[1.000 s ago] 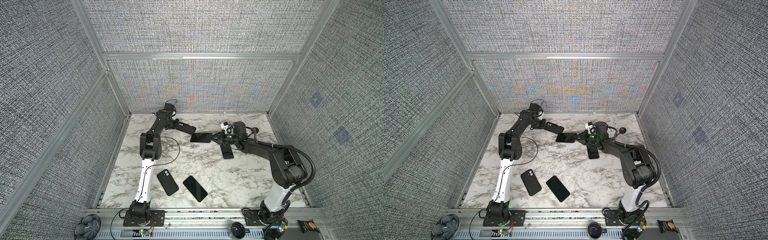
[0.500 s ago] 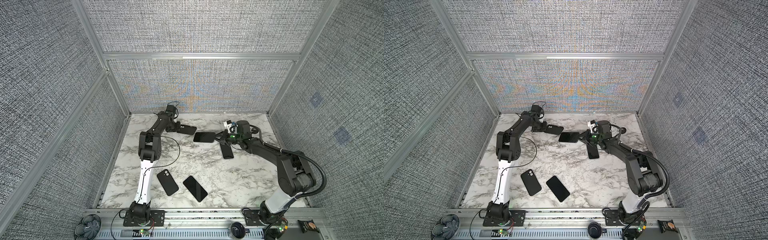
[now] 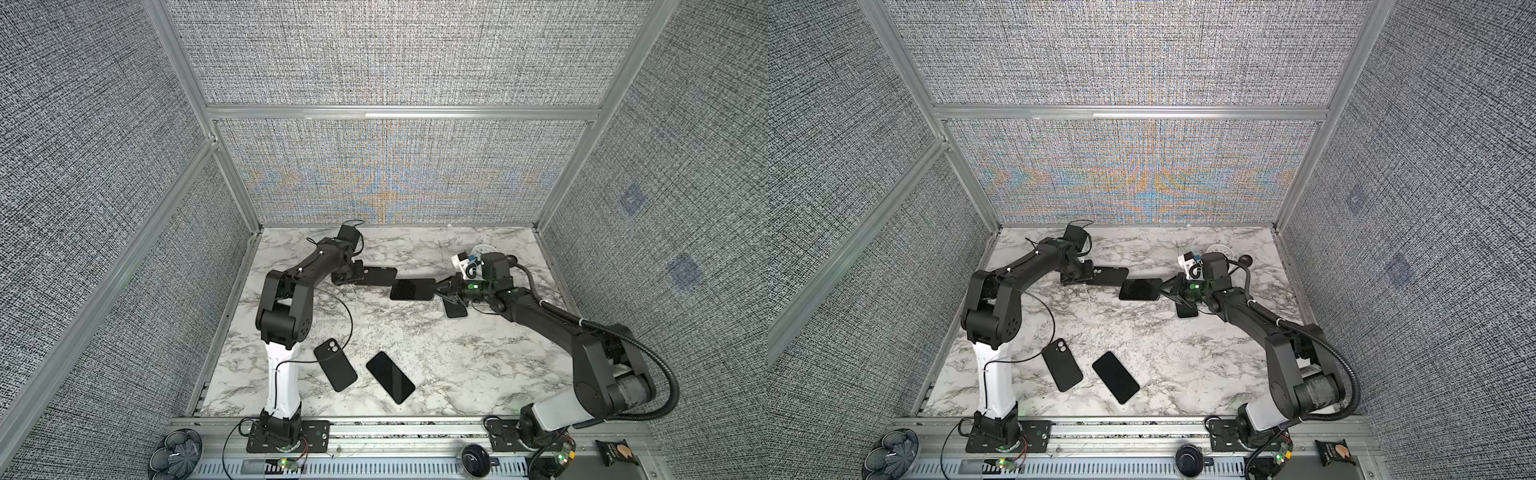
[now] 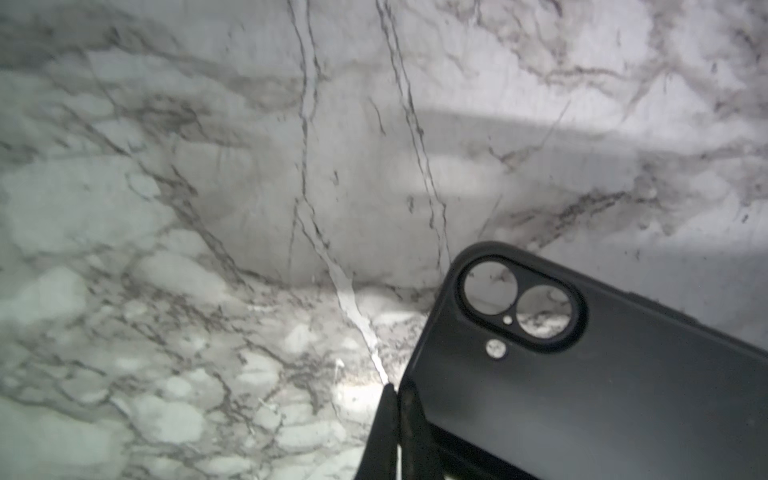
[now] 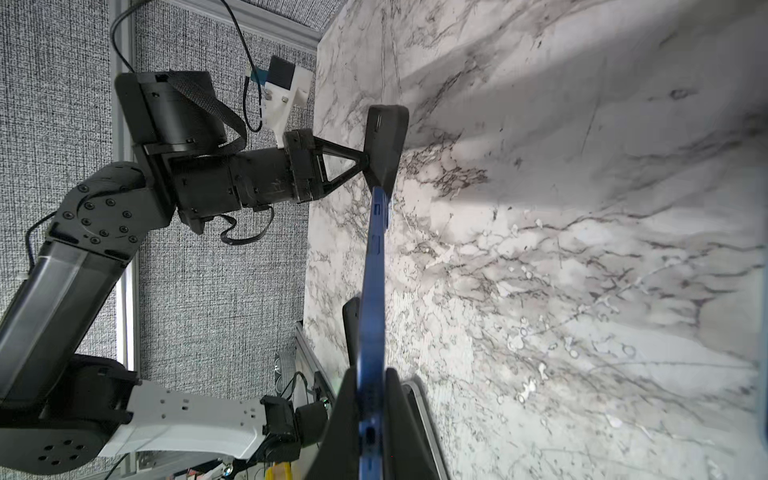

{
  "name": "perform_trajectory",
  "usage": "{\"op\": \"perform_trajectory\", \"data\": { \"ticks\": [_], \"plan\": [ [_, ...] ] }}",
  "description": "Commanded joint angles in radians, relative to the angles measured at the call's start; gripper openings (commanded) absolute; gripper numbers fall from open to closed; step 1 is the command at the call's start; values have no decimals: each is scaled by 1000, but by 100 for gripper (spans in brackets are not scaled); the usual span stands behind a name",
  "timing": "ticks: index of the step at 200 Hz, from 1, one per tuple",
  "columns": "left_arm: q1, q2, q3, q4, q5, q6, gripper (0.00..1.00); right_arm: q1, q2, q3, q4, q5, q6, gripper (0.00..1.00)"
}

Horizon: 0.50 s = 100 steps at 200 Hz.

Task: Put the phone into the phone case
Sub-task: 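Carry the black case with the left gripper toward the phone in the right gripper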

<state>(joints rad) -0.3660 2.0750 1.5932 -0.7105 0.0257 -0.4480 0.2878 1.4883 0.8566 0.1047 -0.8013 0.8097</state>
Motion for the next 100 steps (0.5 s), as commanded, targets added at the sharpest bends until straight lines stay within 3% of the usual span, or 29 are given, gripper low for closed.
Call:
{"op": "perform_trajectory", "data": {
  "ticks": [1,54,100],
  "plan": [
    [-22,-46,-77,78,-34,-69,0,-4,-60,-25,0,-62,-25,0],
    [-90,-131,-240,116,-57,-136,0,-31,-242,-73,-153,-61,-120,0],
    [-146,-222,-383,185,-60,-222,0,-36,-244,-76,-197,-68,-137,0]
  ]
}}
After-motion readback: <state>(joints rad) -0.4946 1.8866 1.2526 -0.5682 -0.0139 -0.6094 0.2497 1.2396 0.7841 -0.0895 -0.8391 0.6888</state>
